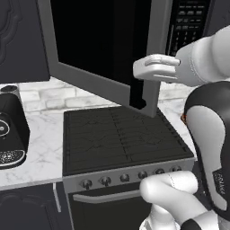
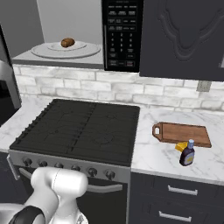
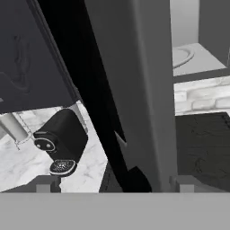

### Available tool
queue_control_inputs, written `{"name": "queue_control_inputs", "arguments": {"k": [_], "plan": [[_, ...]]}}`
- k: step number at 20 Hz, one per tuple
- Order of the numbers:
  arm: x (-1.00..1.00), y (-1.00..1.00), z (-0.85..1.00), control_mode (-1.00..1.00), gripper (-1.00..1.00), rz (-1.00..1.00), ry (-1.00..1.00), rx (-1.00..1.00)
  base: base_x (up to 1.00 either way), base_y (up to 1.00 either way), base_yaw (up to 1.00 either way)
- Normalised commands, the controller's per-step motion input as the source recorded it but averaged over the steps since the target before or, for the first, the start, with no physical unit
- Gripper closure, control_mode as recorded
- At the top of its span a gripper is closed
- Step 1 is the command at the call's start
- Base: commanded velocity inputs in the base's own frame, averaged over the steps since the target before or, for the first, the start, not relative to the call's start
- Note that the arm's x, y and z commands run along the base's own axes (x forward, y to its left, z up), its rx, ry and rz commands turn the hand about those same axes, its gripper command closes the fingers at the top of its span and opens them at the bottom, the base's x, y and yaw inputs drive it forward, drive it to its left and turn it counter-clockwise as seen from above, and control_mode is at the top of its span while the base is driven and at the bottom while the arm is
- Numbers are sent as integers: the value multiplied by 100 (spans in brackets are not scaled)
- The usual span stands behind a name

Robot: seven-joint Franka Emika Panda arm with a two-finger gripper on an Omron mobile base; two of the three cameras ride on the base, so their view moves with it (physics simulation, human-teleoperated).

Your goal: Retrieve the reheated potato from the microwave, then place the potato, cheese, and condiment on the cutting board.

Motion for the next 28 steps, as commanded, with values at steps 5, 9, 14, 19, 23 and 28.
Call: {"name": "queue_control_inputs", "arguments": {"k": [5,9,14,19,23,28], "plan": [[-63,-48,12,-100,-100,13,-1,13,0,0,0],[-8,-63,8,-100,-100,8,0,18,0,0,0],[11,-58,1,-100,-100,16,0,20,0,0,0],[50,-24,-4,-100,-100,15,0,24,0,0,0],[71,-6,-13,-100,-100,11,11,29,0,0,0],[59,12,-10,-100,-100,18,9,24,0,0,0]]}}
